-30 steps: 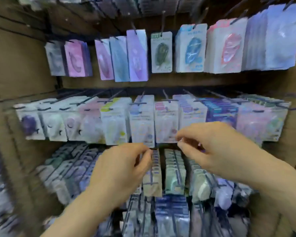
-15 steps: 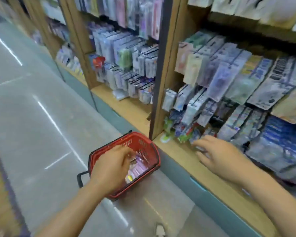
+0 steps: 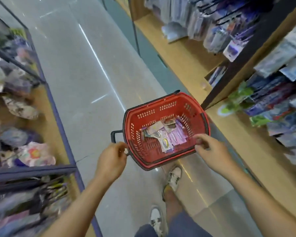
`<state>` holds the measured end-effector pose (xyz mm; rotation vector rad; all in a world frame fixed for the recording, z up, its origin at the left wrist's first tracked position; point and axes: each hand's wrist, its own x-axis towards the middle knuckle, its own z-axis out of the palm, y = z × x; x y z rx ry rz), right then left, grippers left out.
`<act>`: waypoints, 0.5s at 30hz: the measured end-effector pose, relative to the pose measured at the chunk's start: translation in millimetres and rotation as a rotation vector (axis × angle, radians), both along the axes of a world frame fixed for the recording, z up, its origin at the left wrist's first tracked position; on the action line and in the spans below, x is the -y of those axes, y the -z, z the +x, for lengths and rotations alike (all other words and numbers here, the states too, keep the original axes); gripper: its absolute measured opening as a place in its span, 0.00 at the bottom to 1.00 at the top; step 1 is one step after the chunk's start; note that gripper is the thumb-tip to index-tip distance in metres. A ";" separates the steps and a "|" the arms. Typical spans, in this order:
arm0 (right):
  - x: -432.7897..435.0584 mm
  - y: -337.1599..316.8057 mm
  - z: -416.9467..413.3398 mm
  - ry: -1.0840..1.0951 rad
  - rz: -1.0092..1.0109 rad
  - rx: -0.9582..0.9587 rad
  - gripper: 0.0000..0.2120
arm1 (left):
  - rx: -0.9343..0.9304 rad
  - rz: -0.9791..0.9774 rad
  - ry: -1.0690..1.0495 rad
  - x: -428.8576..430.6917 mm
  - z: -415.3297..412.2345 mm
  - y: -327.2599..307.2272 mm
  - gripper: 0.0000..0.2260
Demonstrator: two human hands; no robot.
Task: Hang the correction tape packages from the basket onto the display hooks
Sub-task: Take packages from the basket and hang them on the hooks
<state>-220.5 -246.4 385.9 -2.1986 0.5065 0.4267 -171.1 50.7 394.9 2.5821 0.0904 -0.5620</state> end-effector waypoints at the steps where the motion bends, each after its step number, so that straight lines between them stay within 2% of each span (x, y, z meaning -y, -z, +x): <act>1: 5.6 18.8 15.7 0.030 0.010 -0.022 0.15 | -0.016 -0.022 -0.015 8.7 14.8 16.7 0.15; 6: 24.2 121.7 86.8 0.200 0.053 -0.105 0.18 | -0.154 -0.128 -0.070 56.0 79.4 119.6 0.17; 12: 11.9 275.7 147.2 0.239 0.124 -0.240 0.20 | -0.484 -0.377 -0.525 92.9 121.0 285.1 0.11; 15: -8.6 359.3 171.6 0.245 0.195 -0.262 0.22 | -0.609 -0.439 -0.702 103.9 136.6 374.5 0.04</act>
